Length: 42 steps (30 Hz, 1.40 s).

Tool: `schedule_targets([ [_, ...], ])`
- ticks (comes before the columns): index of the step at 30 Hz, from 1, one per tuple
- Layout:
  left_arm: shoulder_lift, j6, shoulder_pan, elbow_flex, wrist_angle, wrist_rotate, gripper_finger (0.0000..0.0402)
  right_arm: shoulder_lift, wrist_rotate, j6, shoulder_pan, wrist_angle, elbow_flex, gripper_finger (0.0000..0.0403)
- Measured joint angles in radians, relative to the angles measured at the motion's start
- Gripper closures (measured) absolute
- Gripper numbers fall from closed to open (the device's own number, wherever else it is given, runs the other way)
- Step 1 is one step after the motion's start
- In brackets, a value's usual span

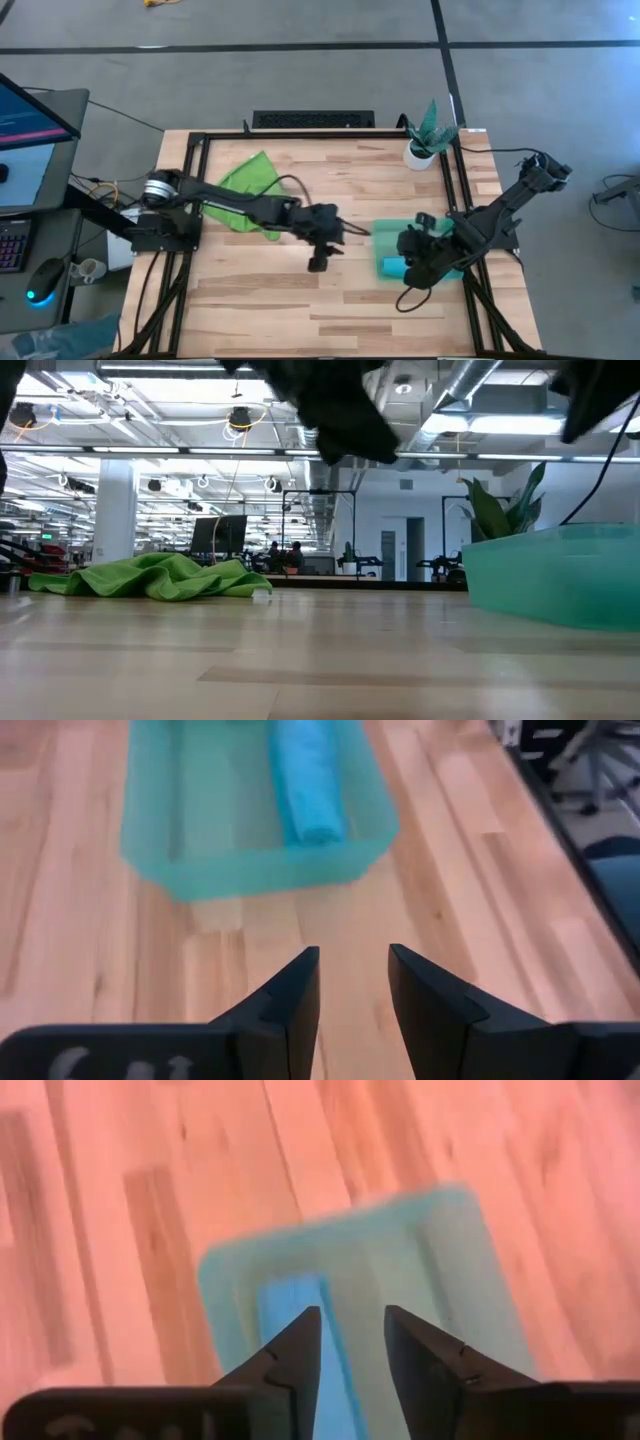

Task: Roll microfiber towels into tight, uniform cylinder then place into a basket
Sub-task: Fold the green microfiber towel

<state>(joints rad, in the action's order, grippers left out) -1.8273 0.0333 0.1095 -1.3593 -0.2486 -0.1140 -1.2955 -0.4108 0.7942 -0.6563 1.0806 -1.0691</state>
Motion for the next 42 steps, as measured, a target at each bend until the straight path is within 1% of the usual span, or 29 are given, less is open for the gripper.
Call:
schedule_targets([
  [4, 0.101, 0.034, 0.019, 0.143, 0.056, 0.126, 0.0290, -0.001, -0.056, -0.147, 0.045, -0.142, 0.000, 0.0270],
  [7, 0.157, 0.062, 0.052, 0.242, 0.077, 0.218, 0.0290, -0.002, -0.063, -0.273, 0.088, -0.247, 0.000, 0.0269],
  [10, 0.192, 0.087, 0.086, 0.334, 0.117, 0.284, 0.0290, -0.002, -0.063, -0.383, 0.133, -0.286, 0.000, 0.0268],
  [12, 0.205, 0.117, 0.102, 0.382, 0.141, 0.319, 0.0290, -0.002, -0.063, -0.415, 0.167, -0.286, 0.000, 0.0267],
  [18, 0.249, 0.245, 0.135, 0.498, 0.121, 0.440, 0.0290, -0.002, -0.060, -0.468, 0.276, -0.305, 0.001, 0.0260],
  [21, 0.277, 0.306, 0.141, 0.546, 0.104, 0.461, 0.0290, -0.002, -0.057, -0.523, 0.322, -0.329, 0.001, 0.0254],
  [26, 0.318, 0.413, 0.141, 0.596, -0.002, 0.475, 0.0290, -0.002, -0.046, -0.567, 0.387, -0.333, 0.001, 0.0244],
  [31, 0.324, 0.457, 0.142, 0.597, -0.097, 0.493, 0.0290, -0.002, -0.043, -0.567, 0.438, -0.337, 0.004, 0.0241],
  [34, 0.322, 0.482, 0.163, 0.597, -0.155, 0.496, 0.0290, -0.002, -0.033, -0.567, 0.462, -0.344, 0.013, 0.0242],
  [36, 0.321, 0.485, 0.182, 0.597, -0.177, 0.524, 0.0290, -0.002, -0.032, -0.568, 0.471, -0.341, 0.013, 0.0243],
  [39, 0.321, 0.504, 0.196, 0.597, -0.191, 0.598, 0.0290, -0.002, -0.032, -0.568, 0.480, -0.343, 0.013, 0.0243],
  [42, 0.321, 0.510, 0.201, 0.597, -0.182, 0.620, 0.0290, -0.002, -0.032, -0.568, 0.485, -0.346, 0.013, 0.0245],
])
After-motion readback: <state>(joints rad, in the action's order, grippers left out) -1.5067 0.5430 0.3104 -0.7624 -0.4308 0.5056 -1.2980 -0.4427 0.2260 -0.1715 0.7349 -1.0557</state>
